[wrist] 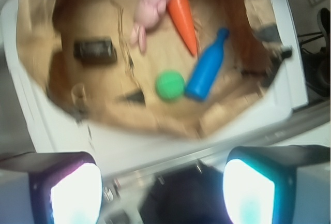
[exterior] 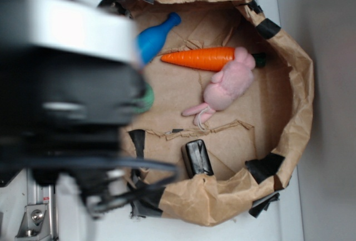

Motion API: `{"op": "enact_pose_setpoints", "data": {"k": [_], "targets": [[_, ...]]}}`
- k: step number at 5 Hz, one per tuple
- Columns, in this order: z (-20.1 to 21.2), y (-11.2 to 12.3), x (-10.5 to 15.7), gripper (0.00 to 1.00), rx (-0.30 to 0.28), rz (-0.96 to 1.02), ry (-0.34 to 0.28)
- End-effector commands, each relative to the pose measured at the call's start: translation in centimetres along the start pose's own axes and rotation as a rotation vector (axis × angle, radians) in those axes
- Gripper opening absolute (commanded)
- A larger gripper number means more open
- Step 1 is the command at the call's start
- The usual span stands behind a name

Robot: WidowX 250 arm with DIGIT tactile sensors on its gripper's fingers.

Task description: Grab the black box.

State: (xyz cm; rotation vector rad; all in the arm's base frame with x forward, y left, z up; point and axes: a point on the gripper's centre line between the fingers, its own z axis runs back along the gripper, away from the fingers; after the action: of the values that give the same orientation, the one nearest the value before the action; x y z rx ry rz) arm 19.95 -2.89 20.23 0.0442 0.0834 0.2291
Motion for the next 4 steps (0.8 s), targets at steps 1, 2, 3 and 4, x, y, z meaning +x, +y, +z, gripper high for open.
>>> {"op": "enact_pose_setpoints", "data": {"k": [1, 2, 3, 4], "targets": [[-1.5, -1.6, 4.6, 1.00, -0.008, -0.341, -0.080], [-2.3, -2.0, 5.9, 1.00, 0.049, -0.540, -0.136], [-4.2, -1.9, 7.6, 1.00, 0.110, -0.692, -0.148], [-6.9, -0.8, 8.7, 1.00, 0.143, -0.850, -0.141]]}}
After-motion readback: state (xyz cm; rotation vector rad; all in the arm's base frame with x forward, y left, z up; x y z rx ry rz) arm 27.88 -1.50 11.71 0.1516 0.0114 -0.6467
